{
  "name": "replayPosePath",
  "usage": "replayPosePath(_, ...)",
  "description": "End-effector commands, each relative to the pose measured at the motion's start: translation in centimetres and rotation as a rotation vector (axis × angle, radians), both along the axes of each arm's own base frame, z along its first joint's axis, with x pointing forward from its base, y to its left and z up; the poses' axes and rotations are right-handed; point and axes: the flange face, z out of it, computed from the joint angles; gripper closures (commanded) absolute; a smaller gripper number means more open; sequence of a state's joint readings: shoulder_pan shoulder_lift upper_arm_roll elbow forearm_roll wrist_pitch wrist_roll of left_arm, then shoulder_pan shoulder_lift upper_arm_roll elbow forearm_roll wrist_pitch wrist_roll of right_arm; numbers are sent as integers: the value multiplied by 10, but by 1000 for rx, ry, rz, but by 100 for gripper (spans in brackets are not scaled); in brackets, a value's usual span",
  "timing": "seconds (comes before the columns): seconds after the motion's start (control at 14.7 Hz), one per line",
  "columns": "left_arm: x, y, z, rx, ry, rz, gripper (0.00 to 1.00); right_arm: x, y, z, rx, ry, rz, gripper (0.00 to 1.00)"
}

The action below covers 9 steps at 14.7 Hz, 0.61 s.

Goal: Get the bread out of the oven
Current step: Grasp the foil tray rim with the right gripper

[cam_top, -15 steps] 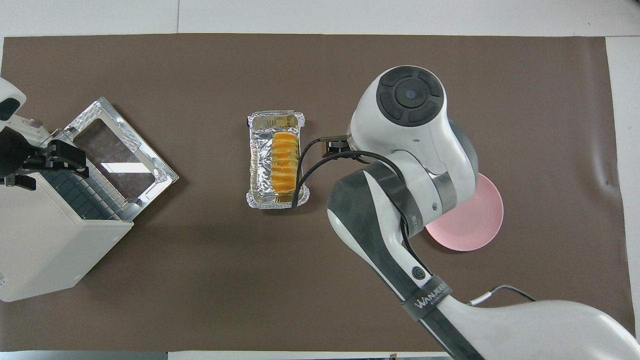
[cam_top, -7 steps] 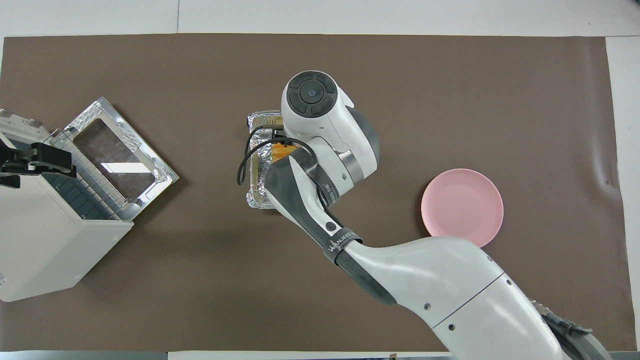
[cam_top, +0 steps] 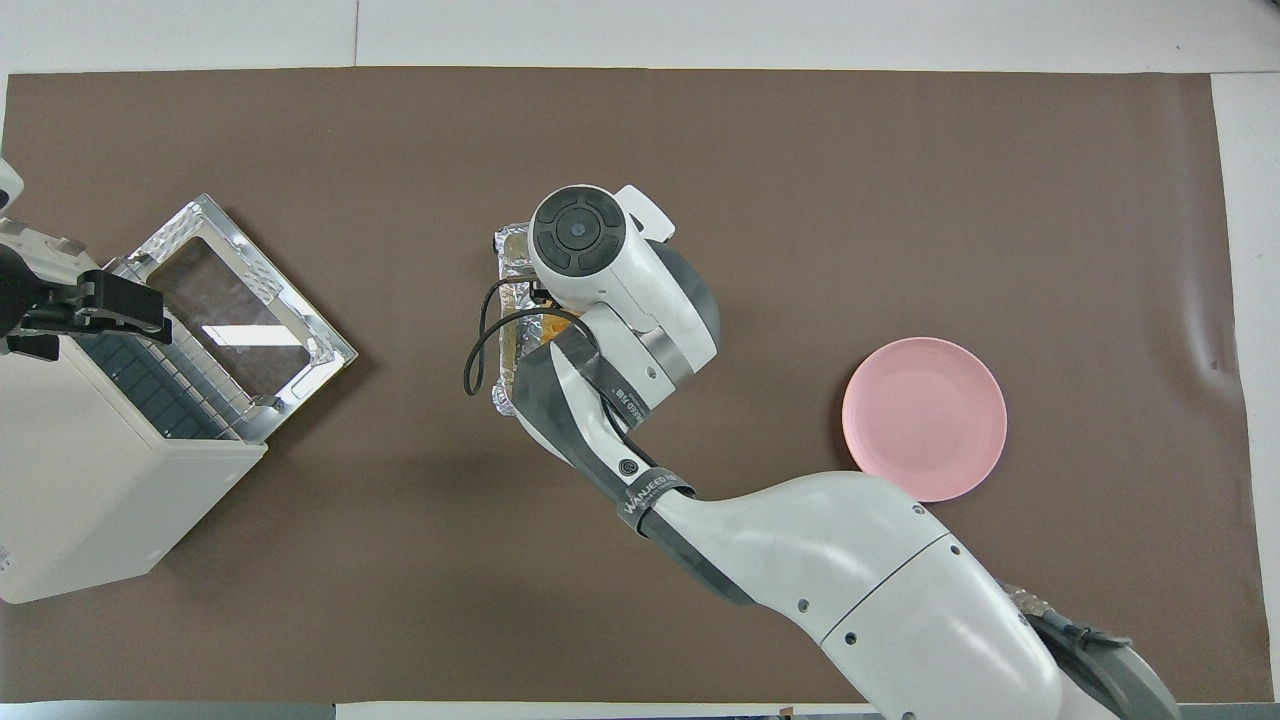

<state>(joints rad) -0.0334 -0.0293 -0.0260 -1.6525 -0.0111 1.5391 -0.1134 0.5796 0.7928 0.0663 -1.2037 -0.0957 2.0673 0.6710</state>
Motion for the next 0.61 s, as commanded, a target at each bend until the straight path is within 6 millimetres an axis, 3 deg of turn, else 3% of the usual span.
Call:
replayPosePath(0.0,-7,-4,4,-7,5,-16,0,5,-1,1,-8,-22,-13,100)
replayPosePath(0.55,-7,3,7,-7,4,1,0,11,-9,7,-11,-32,-18,100)
